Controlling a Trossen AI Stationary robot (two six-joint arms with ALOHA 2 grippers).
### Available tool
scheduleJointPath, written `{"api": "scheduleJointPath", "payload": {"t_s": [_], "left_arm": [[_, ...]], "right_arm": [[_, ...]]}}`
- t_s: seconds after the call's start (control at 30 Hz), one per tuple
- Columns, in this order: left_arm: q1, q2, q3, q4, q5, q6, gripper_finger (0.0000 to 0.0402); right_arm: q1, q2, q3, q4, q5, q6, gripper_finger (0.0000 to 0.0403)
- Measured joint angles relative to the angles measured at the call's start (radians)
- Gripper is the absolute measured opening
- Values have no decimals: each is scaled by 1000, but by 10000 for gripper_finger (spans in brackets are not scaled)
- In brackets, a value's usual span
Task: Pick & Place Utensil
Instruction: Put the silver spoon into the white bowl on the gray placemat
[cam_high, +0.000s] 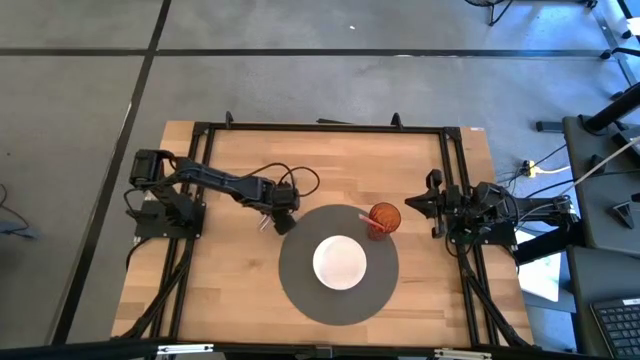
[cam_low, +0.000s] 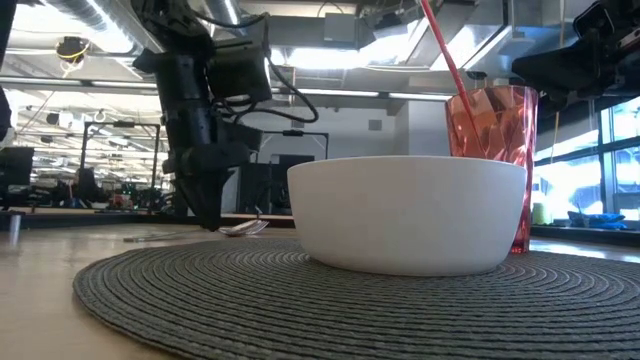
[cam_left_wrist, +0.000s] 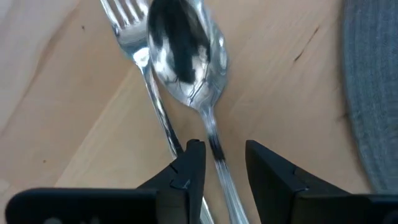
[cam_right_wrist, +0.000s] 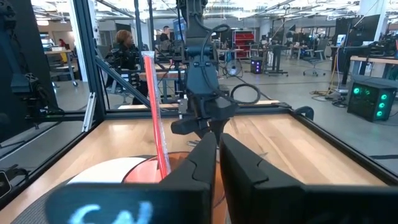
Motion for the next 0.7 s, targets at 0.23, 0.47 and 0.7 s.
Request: {"api": "scheduleJointPath", "payload": {"t_s": [0.23, 0.47, 0.7], "left_arm": [[1, 68, 5, 9, 14, 0, 106], [-28, 68, 3, 15, 9, 0, 106], [-83, 69, 2, 33, 19, -6, 77]], "right_arm": [[0, 0, 0, -7, 0, -1, 23], [0, 0, 0, -7, 0, -4, 23], [0, 0, 0, -11, 0, -4, 23]]}}
